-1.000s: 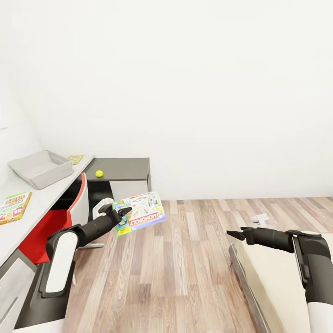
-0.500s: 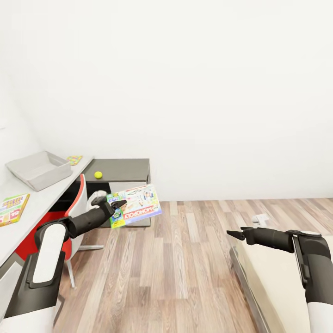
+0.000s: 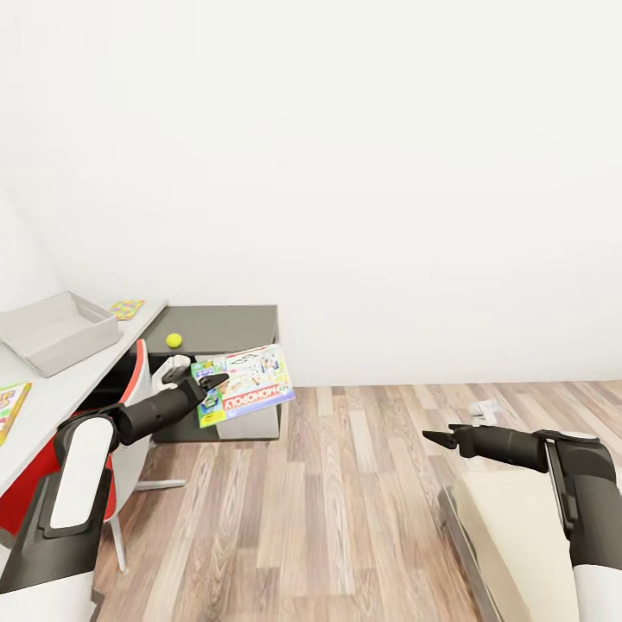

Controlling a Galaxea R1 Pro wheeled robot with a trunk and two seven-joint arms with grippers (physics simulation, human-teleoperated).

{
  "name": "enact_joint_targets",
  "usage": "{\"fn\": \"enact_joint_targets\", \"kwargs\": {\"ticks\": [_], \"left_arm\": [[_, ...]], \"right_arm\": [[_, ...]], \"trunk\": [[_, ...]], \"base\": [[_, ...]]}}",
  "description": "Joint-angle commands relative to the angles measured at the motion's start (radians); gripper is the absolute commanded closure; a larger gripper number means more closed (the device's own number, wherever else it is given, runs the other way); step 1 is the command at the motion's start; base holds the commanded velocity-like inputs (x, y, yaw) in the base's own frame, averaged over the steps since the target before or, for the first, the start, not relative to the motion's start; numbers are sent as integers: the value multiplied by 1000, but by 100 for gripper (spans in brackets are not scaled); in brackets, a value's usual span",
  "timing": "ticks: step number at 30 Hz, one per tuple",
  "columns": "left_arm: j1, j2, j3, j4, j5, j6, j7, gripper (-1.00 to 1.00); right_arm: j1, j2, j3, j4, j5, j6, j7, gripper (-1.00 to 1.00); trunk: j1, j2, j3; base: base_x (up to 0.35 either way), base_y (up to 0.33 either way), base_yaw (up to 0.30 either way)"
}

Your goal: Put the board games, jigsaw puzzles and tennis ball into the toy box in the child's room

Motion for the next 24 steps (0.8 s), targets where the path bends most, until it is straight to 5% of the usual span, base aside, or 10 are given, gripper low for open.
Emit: {"fn": "enact_joint_targets", "kwargs": {"ticks": [1,24], "left_arm": [[-1,0,1,-1,16,4,10,100],[2,2,3,-1,15,3,11,100]], "right_arm": [[-1,0,-1,-1,9,7,10,-100],[5,2,2,-9,10,4,12,-100]], "trunk": [[1,-2,-2],[1,-2,-2]], "base": [[342,0,0],[345,5,0]]}}
